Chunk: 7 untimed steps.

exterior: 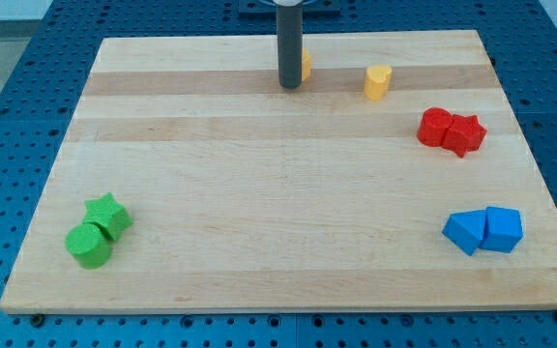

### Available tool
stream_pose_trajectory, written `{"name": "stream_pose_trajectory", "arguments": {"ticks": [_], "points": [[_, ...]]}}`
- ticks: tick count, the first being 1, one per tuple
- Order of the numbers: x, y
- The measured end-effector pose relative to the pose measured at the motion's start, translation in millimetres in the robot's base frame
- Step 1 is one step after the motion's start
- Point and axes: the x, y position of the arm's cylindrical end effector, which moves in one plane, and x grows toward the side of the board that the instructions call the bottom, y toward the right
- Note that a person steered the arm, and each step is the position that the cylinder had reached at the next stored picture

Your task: Move red star and red circle towards the center of the board

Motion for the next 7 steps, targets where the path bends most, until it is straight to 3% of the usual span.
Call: {"name": "stream_pose_trajectory", "arguments": {"ticks": [3,5,7], "points": [[-6.7,53.6],[-26.5,52.0],[-40.3,15.1]]}}
